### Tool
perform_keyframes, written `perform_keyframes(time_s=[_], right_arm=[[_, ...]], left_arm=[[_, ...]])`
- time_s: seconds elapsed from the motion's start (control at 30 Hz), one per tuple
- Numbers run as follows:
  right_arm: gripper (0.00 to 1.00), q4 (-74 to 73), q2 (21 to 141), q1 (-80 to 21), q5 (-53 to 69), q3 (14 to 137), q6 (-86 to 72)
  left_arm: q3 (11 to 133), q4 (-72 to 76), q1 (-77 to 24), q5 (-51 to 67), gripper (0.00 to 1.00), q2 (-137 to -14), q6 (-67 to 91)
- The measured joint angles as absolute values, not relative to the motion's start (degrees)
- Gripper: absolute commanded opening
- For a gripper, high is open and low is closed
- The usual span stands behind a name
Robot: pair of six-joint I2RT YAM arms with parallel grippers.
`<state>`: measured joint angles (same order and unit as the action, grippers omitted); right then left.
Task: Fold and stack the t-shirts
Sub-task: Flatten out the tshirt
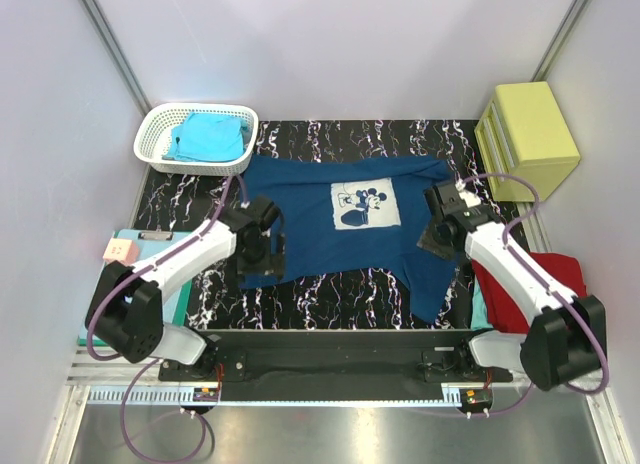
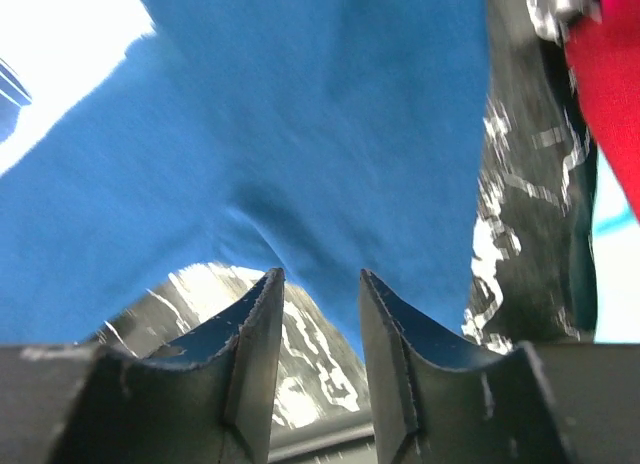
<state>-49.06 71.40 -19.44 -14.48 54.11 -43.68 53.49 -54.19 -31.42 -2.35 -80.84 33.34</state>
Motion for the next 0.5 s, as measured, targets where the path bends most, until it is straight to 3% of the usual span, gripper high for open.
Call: perform_keyframes(time_s=[0.27,0.5], right_arm=[[0.38,-44.01,94.85,-16.82,-14.92,71.35,-40.38],[0.36,-43.09,107.39,-15.27,-14.87,76.77,-40.38]], left_arm=[[70.72,-47.09,-25.82,-3.57,0.91,-91.11,33.32],[72.79,-43.75,-23.22,-1.61,0.9,-105.16,33.61]])
